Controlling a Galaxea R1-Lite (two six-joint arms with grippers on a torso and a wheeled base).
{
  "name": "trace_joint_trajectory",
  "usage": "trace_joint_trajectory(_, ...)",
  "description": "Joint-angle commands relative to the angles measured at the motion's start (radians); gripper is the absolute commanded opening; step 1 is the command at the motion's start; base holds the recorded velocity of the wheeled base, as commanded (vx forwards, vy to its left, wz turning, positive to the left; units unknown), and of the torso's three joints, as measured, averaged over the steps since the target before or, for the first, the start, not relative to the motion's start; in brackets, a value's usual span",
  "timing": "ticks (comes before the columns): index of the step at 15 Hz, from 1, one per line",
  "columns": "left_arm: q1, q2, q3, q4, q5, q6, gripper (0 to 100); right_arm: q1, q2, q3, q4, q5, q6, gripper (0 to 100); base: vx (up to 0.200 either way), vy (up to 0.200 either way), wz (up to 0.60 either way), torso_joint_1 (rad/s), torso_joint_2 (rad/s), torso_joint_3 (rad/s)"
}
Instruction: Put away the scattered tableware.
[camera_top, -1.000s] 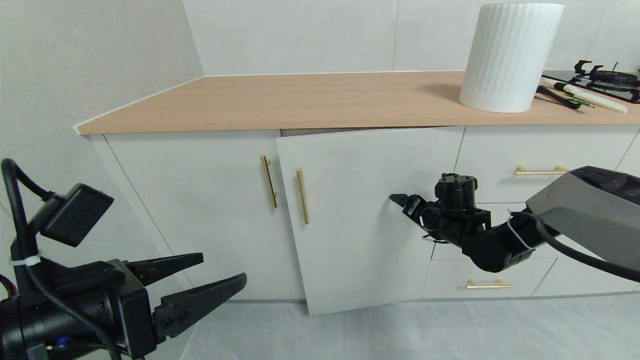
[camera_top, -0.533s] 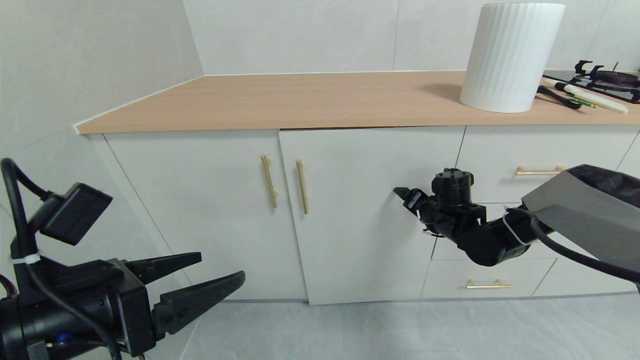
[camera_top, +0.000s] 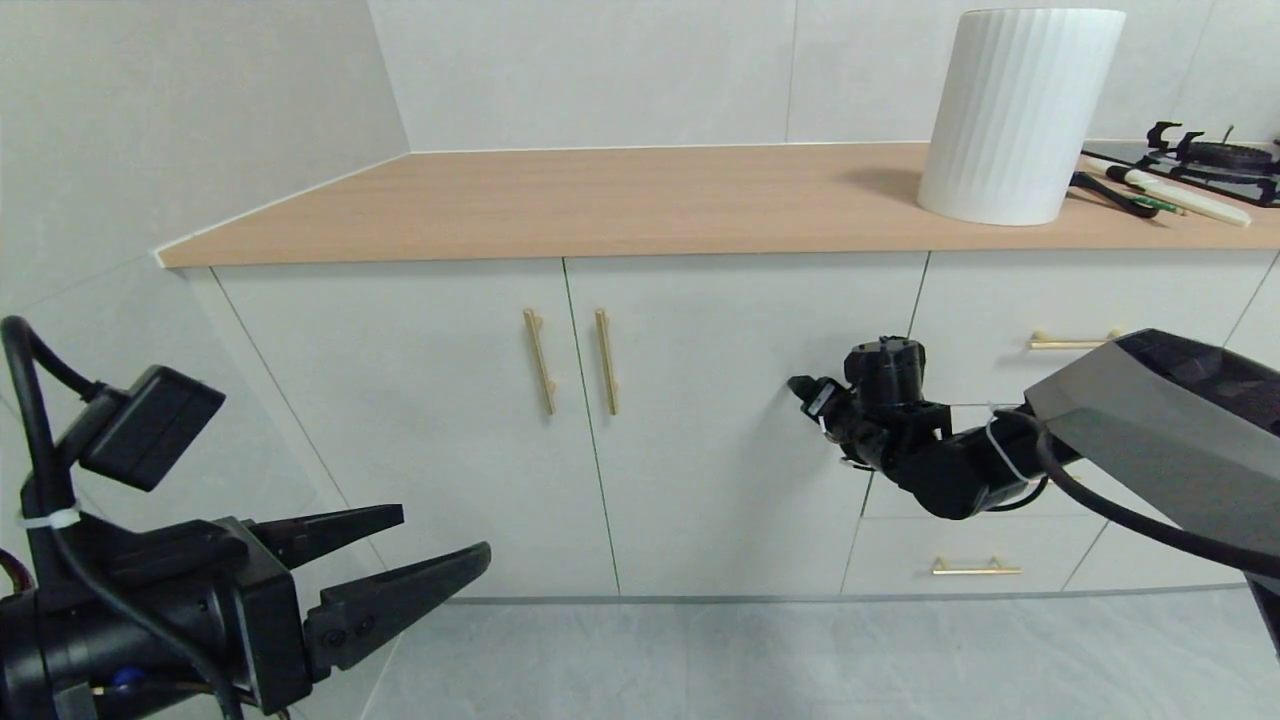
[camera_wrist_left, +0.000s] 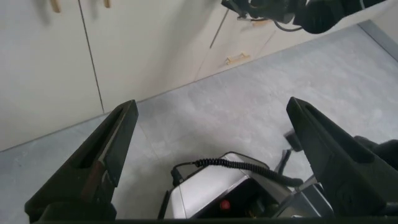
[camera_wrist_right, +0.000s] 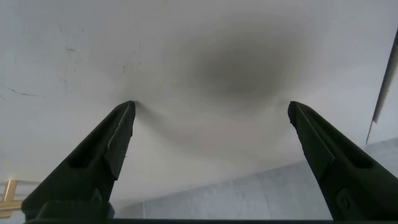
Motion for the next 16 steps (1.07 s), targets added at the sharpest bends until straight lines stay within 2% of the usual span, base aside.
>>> trace_joint_trajectory(1, 0.0, -0.002, 0.0, 0.0, 0.0, 0.0, 100, 0.01, -0.088, 0.083, 0.002, 0.034, -0.004, 100, 0.0, 0.0, 0.0, 0.0, 0.0, 0.0)
trace_joint_trajectory(5, 0.0, -0.02, 0.0, -0.003, -0.001, 0.0, 100, 0.046, -0.388, 0.33, -0.004, 0.235, -0.05, 100, 0.0, 0.0, 0.0, 0.0, 0.0, 0.0)
trace_joint_trajectory(8, 0.005, -0.074, -0.012, -0.005, 0.017, 0.008, 100, 0.066, -0.638, 0.507, -0.004, 0.23, -0.14, 100, 0.0, 0.0, 0.0, 0.0, 0.0, 0.0)
trace_joint_trajectory(11, 0.005, -0.174, 0.006, 0.001, 0.101, 0.006, 100, 0.059, -0.973, 0.674, 0.002, 0.23, -0.264, 100, 0.0, 0.0, 0.0, 0.0, 0.0, 0.0)
trace_joint_trajectory(12, 0.005, -0.194, 0.014, 0.001, 0.114, 0.006, 100, 0.059, -1.016, 0.695, 0.005, 0.229, -0.283, 100, 0.0, 0.0, 0.0, 0.0, 0.0, 0.0)
trace_joint_trajectory(14, 0.006, -0.359, 0.084, 0.04, 0.183, 0.008, 100, 0.012, -1.275, 0.859, 0.036, 0.187, -0.492, 100, 0.0, 0.0, 0.0, 0.0, 0.0, 0.0)
trace_joint_trajectory(15, 0.006, -0.45, 0.098, 0.107, 0.206, 0.008, 100, -0.048, -1.388, 0.935, 0.059, 0.186, -0.576, 100, 0.0, 0.0, 0.0, 0.0, 0.0, 0.0)
trace_joint_trajectory(16, 0.014, -0.505, 0.1, 0.152, 0.21, 0.008, 100, -0.08, -1.45, 0.965, 0.078, 0.186, -0.59, 100, 0.0, 0.0, 0.0, 0.0, 0.0, 0.0)
